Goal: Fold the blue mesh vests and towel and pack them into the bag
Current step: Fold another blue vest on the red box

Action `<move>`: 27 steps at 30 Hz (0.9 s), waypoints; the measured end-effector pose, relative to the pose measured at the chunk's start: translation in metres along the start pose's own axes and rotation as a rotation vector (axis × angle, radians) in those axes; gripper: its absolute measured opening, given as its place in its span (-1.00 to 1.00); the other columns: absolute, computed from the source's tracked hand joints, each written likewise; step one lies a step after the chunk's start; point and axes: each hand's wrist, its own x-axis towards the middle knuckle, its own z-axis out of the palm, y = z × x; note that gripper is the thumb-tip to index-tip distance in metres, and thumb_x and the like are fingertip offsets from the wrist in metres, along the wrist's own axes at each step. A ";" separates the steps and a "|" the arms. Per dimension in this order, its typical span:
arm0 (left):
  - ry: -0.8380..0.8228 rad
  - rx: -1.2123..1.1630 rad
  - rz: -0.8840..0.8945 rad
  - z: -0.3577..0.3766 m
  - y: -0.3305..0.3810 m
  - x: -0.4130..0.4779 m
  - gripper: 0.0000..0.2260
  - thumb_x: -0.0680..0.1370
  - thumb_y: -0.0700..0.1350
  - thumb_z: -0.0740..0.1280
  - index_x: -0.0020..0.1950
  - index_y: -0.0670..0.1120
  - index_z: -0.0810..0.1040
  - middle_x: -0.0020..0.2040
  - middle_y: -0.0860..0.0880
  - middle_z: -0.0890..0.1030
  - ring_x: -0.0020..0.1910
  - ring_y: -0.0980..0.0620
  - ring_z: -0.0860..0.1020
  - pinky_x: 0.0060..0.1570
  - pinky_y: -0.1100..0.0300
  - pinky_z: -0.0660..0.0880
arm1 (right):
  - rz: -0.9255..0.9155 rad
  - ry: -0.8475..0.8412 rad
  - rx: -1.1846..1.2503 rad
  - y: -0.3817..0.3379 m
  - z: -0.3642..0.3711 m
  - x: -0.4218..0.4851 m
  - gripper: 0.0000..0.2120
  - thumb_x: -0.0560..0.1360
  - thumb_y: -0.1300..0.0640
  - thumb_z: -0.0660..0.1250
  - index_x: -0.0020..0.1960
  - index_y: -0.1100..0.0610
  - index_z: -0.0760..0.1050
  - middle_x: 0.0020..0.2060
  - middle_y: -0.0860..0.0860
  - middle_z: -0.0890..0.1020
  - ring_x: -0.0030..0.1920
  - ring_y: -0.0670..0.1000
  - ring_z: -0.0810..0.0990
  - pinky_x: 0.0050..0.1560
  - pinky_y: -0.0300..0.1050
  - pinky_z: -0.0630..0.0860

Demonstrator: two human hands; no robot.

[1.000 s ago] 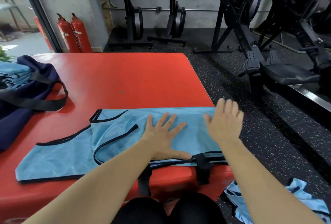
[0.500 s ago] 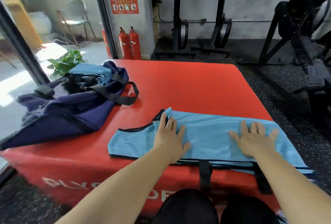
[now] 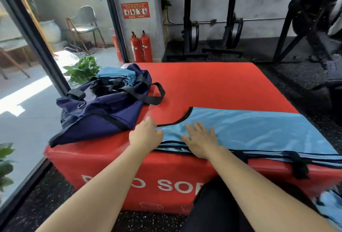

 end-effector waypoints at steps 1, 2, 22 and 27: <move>-0.007 -0.037 -0.037 0.000 -0.006 0.005 -0.71 0.52 -0.01 0.23 0.20 -0.08 0.44 0.20 -0.08 0.54 0.23 -0.17 0.45 0.13 -0.01 0.37 | 0.003 -0.004 0.018 -0.004 0.005 0.000 -0.42 0.65 -0.19 -0.12 0.60 0.03 -0.07 0.59 0.11 -0.08 0.58 0.04 -0.18 0.50 0.25 -0.19; -0.020 -0.040 -0.055 0.000 -0.010 0.011 -0.69 0.54 0.01 0.23 0.23 -0.09 0.44 0.22 -0.07 0.54 0.25 -0.17 0.44 0.14 -0.01 0.37 | 0.008 -0.004 0.019 -0.006 0.009 -0.001 -0.41 0.65 -0.19 -0.13 0.60 0.02 -0.10 0.59 0.11 -0.11 0.57 0.04 -0.21 0.51 0.25 -0.20; -0.108 -0.246 -0.011 0.014 -0.034 0.041 -0.76 0.56 -0.01 0.23 -0.24 -0.07 0.30 -0.16 -0.07 0.50 -0.17 -0.12 0.44 -0.20 0.11 0.35 | -0.243 0.426 -0.001 -0.030 0.003 -0.022 -0.82 0.51 0.02 0.27 0.05 0.03 0.57 -0.11 -0.09 0.55 0.07 0.02 0.47 -0.01 -0.06 0.20; -0.159 -0.136 0.021 0.018 -0.041 0.036 -0.70 0.55 0.12 0.30 0.06 -0.11 0.42 0.03 -0.06 0.55 0.00 -0.12 0.51 -0.07 0.10 0.41 | -0.238 0.221 0.099 -0.034 0.004 -0.039 -0.81 0.46 -0.03 0.30 0.00 0.01 0.57 -0.19 -0.14 0.49 -0.11 -0.05 0.48 -0.13 -0.14 0.32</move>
